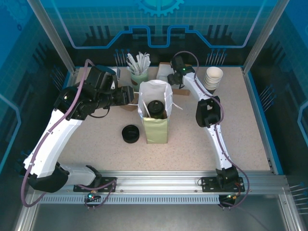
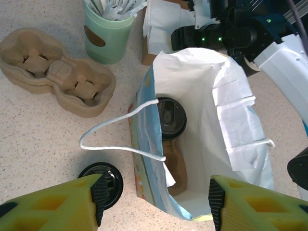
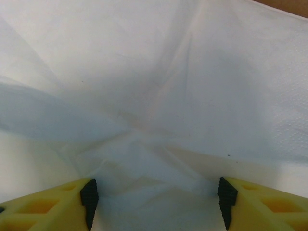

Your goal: Pack the takeout coffee

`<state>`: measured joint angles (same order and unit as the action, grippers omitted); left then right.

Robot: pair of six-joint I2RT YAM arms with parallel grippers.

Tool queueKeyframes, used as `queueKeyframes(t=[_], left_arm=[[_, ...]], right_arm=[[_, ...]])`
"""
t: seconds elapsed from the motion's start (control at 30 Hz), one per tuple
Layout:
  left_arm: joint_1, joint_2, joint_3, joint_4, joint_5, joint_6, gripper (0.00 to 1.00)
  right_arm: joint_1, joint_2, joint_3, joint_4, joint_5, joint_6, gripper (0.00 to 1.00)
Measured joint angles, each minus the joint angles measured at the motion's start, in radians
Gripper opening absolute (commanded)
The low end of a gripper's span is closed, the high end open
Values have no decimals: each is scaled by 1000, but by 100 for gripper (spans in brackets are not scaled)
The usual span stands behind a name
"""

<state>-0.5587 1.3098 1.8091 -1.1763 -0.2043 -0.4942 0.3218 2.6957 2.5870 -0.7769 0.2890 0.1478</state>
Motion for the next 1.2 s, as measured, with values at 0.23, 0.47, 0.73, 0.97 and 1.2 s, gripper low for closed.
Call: queueKeyframes(t=[0.23, 0.47, 0.73, 0.97, 1.2], left_arm=[[14, -22, -45, -5, -1, 0, 61], [21, -42, -63, -7, -1, 2, 62], [27, -42, -98, -4, 0, 3, 62], [29, -50, -119, 1, 0, 3, 62], [32, -54, -124, 4, 0, 3, 63]], right_arm=[[0, 16, 11, 3, -2, -19, 63], [0, 19, 13, 9, -19, -18, 52], [0, 19, 14, 10, -37, -13, 40], [-2, 18, 14, 10, -47, -10, 39], [-2, 9, 14, 10, -55, -6, 38]])
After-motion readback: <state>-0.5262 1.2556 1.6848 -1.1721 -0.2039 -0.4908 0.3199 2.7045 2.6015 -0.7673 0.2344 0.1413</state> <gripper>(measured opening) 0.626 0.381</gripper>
